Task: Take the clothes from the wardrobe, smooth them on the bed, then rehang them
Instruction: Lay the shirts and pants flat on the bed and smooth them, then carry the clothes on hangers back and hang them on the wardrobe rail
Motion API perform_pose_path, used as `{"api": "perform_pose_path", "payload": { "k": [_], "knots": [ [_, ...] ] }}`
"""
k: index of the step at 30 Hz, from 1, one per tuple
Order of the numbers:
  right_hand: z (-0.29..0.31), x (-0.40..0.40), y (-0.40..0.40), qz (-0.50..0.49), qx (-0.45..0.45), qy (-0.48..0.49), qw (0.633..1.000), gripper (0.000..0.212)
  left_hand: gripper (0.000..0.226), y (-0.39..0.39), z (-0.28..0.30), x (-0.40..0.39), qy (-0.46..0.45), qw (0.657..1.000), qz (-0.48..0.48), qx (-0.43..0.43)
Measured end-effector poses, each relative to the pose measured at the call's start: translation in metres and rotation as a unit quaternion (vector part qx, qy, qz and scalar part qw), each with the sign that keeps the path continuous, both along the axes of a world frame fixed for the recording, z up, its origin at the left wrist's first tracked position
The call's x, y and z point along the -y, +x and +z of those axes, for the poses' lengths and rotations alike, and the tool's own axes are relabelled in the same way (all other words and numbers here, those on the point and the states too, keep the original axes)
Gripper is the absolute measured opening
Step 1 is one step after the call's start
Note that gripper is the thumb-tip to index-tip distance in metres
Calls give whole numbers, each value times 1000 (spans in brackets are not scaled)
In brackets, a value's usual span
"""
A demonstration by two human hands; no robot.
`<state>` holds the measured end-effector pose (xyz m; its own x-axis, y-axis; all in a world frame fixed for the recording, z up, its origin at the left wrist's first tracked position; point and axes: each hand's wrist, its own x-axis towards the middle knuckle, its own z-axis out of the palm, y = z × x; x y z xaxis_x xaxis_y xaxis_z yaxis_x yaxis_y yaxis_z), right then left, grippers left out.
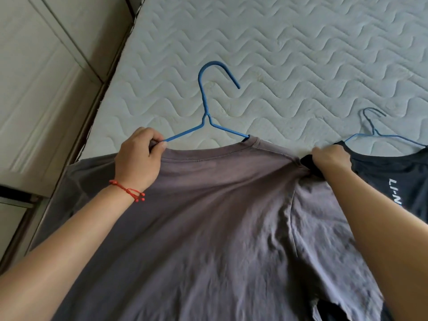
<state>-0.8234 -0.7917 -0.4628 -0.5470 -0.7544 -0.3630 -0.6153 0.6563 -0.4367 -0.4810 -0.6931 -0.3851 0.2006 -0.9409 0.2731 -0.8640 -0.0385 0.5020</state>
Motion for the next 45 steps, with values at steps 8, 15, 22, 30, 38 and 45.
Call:
{"api": "perform_pose_path", "payload": {
  "k": [8,15,22,30,38,45],
  "knots": [
    [31,-44,1,-11,57,-26,998,16,18,-9,27,-20,63,996,31,-53],
    [86,-92,3,4,79,-120,990,21,18,-3,76,-50,114,990,34,-82],
    [170,-131,13,22,120,-183,976,23,11,24,148,-107,97,985,65,-127],
    [285,-211,23,30,194,-222,955,27,16,36,247,-196,67,979,106,-161],
    [402,-337,48,84,201,-285,933,39,17,62,347,-303,72,961,108,-243],
    [496,-463,88,148,218,-315,912,24,5,90,430,-398,112,914,103,-377]
  ]
}}
